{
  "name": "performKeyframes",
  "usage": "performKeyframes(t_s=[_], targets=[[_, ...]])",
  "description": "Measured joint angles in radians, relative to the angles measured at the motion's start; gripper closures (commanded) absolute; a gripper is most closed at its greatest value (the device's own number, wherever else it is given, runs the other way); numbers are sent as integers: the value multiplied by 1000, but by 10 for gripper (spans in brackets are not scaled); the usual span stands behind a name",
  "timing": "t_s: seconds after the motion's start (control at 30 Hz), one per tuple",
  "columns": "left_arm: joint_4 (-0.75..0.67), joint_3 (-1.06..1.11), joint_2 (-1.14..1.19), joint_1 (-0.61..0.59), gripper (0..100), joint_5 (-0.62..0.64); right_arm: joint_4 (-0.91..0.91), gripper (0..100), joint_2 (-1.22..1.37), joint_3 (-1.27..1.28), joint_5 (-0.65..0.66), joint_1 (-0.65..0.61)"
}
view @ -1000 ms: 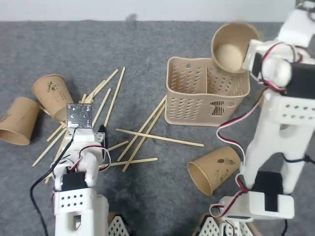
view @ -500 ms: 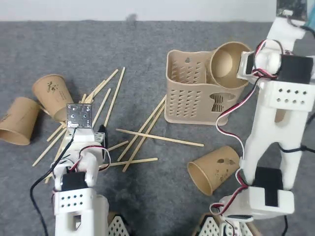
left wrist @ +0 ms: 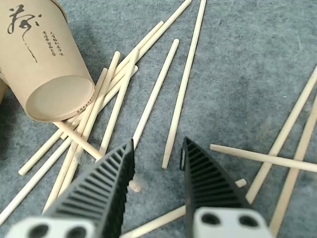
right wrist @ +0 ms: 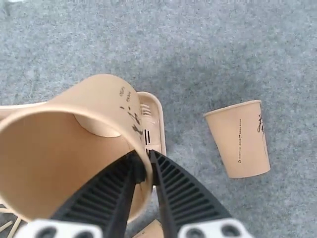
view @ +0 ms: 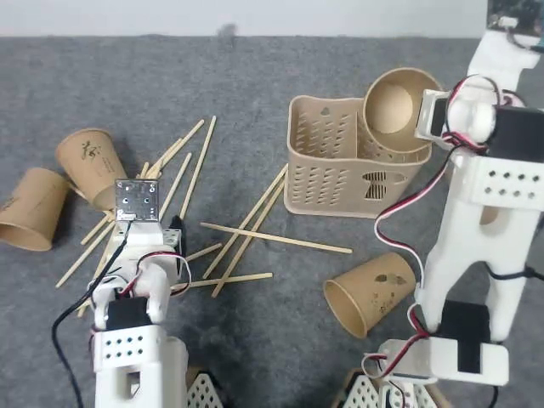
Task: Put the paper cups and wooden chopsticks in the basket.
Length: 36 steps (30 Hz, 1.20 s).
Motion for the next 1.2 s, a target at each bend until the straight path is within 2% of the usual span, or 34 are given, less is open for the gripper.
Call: performKeyframes(t_s=[0.97, 1.2], targets=[[0, 0, 0, 0, 859, 0, 0, 988, -86, 118, 107, 31], [0, 0, 0, 0, 859, 0, 0, 936, -21, 120, 109, -31]])
